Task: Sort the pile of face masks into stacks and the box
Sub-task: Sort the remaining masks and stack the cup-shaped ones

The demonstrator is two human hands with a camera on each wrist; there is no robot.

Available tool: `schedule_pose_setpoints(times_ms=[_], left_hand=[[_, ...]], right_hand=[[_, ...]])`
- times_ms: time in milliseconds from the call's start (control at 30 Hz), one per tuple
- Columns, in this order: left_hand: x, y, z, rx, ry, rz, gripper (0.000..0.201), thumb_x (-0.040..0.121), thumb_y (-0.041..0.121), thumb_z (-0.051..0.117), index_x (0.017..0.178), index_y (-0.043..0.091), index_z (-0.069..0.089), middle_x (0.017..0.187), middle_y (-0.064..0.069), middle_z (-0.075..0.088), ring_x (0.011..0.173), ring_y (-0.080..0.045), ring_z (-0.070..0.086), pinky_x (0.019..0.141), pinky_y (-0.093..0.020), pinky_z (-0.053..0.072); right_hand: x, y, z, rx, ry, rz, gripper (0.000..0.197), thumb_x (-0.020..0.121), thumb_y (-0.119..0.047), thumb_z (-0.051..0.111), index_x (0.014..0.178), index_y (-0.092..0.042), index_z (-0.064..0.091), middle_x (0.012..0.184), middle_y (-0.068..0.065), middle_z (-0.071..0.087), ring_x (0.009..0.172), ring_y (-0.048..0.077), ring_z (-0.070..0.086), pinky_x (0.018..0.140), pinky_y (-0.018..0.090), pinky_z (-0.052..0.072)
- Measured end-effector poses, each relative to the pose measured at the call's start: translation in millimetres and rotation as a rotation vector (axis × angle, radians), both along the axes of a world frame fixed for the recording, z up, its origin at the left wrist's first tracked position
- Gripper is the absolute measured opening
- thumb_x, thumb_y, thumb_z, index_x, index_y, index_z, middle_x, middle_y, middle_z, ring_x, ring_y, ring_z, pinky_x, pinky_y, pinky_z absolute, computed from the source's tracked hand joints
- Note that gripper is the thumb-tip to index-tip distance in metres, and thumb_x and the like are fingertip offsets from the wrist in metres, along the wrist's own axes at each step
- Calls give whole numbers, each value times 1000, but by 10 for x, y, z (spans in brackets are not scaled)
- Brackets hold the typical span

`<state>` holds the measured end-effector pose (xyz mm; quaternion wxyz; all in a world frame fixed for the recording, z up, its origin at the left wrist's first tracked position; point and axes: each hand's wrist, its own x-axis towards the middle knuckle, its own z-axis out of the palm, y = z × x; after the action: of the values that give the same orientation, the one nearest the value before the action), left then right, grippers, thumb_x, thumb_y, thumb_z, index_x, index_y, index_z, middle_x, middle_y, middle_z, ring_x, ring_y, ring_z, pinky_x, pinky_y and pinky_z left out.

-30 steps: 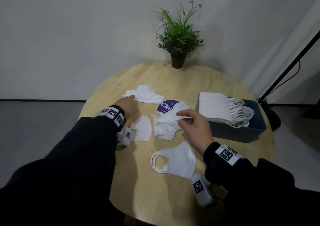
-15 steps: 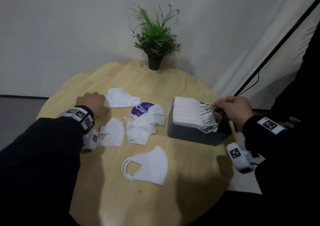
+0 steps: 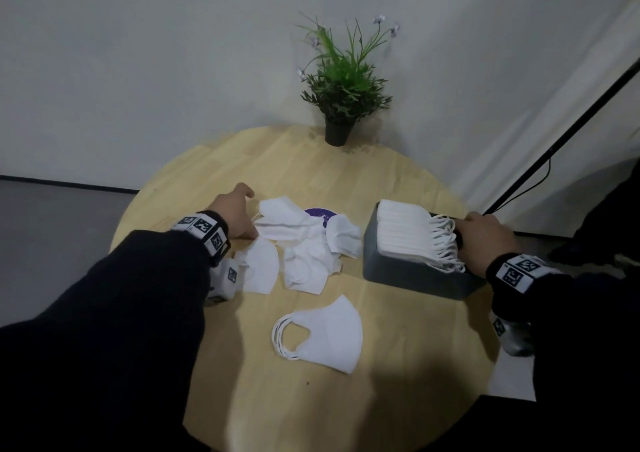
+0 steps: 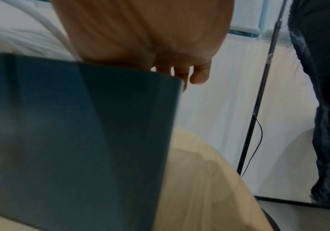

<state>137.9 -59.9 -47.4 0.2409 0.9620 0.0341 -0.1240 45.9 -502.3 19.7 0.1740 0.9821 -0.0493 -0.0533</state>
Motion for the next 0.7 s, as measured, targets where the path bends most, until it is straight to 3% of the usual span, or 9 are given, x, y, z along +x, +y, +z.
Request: schedule_pose_setpoints(times_ms=[133,233,267,333,400,500,533,633,700], left_hand=[[106,4,110,-223,38,98,73,77,11,85,139,21,48,108,-10,65,86,-25,64,55,-31,44],[93,-6,170,-153,-17,109,60,78,30,87,131,18,61,121,-8,65,92,-21,62,64,-30,47],[61,-18,134,-46,-11,80,62,77,37,87,130,17,62,126,-8,63,98,-23,62,72,-32,50],[-3,-29,31,124,-5,39,62,80,45,82,131,17,61,134,-9,54,112,-29,59,89,-40,53],[-16,-29,-32,117,-26,29,50,85,40,81,126,16,65,130,-8,57,112,-30,60,93,-40,52],[-10,-23,6,58,-10,41,15,85,29,81,84,16,74,90,-2,72,83,-22,64,70,-31,50],[-4,-21,11,53,1,49,19,84,27,81,73,15,71,78,-1,70,74,-21,63,62,-28,46],[-16,4,63,15,-6,96,9,82,13,78,81,16,69,84,-5,69,74,-23,66,57,-28,45],[-5,18,59,-10,-9,106,22,79,7,77,92,20,65,91,-4,65,78,-23,66,56,-28,46]], right_hand=[[19,58,27,-25,75,0,41,101,-39,46,139,-28,47,128,11,67,118,36,62,97,41,46],[21,87,64,44,145,-42,39,102,-38,49,137,-21,48,131,15,66,119,39,63,94,40,46],[40,68,81,68,159,-39,33,101,-39,51,130,-24,54,129,14,67,117,37,65,92,39,48],[97,4,142,152,178,-61,13,95,-35,59,101,-24,63,115,13,73,103,35,68,84,36,51],[120,-79,240,258,196,-97,12,87,-29,69,81,-21,63,93,8,73,88,30,65,74,33,47],[115,-139,417,346,147,-106,15,84,-27,76,77,-26,63,81,0,65,85,26,62,71,32,44],[123,-158,458,382,116,-101,11,84,-28,76,82,-27,65,86,0,66,87,25,63,73,32,45],[139,-234,561,485,80,-90,16,85,-29,79,97,-22,72,96,3,71,86,24,65,74,34,49],[124,-284,616,555,59,-86,13,86,-24,80,96,-19,72,93,4,72,77,19,66,66,31,50]])
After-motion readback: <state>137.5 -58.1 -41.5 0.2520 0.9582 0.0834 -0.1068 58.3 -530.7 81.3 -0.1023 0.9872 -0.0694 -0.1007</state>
